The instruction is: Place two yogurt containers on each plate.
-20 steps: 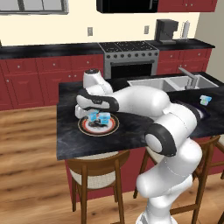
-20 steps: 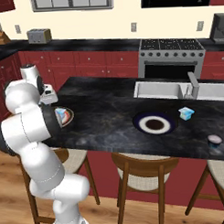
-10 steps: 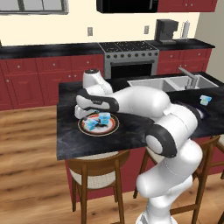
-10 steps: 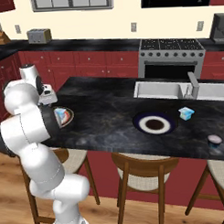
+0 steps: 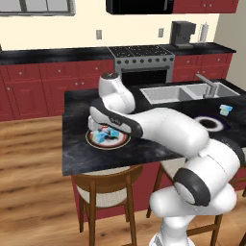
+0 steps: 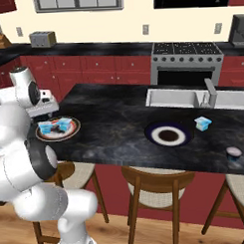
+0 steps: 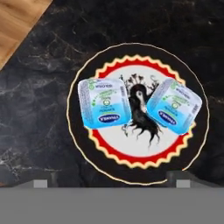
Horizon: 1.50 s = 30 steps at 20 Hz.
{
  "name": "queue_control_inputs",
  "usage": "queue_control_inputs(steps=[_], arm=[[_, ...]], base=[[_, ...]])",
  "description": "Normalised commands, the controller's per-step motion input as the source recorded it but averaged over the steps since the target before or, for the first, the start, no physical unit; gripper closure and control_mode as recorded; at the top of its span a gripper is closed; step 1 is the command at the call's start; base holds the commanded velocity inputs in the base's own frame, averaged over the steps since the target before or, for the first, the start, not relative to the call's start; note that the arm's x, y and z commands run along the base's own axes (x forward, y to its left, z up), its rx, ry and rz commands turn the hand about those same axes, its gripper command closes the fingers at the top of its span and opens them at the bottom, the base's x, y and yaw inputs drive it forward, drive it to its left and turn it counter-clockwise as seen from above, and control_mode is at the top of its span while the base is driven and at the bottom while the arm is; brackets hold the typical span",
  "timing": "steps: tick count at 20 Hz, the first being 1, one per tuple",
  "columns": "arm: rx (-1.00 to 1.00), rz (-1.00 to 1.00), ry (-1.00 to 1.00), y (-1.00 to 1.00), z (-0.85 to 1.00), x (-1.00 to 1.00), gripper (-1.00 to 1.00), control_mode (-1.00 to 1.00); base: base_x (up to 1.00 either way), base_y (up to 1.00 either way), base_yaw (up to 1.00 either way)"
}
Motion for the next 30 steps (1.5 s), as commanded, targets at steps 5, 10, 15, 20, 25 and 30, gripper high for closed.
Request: queue_control_inputs(steps=[5,10,15,20,25,30], arm=[[0.21,-0.09,-0.15,-0.74,0.16,-1.0,-1.0,-1.0],[0.03,-0.01,-0.03,-0.09,0.04,-0.2,-1.0,1.0],[0.0,0.0,0.0,0.0,0.0,0.0,-1.0,1.0],[0.0,0.0,0.0,0.0,0.0,0.0,-1.0,1.0],[0.0,0.0,0.0,0.0,0.0,0.0,-1.0,1.0],[0.0,0.0,0.0,0.0,0.0,0.0,-1.0,1.0]], base=[[0.0,0.0,0.0],[-0.8,-0.68,-0.11],[-0.85,-1.0,-0.3],[0.35,-1.0,-0.35],[0.96,-0.9,-0.24],[0.76,-0.54,-0.15]])
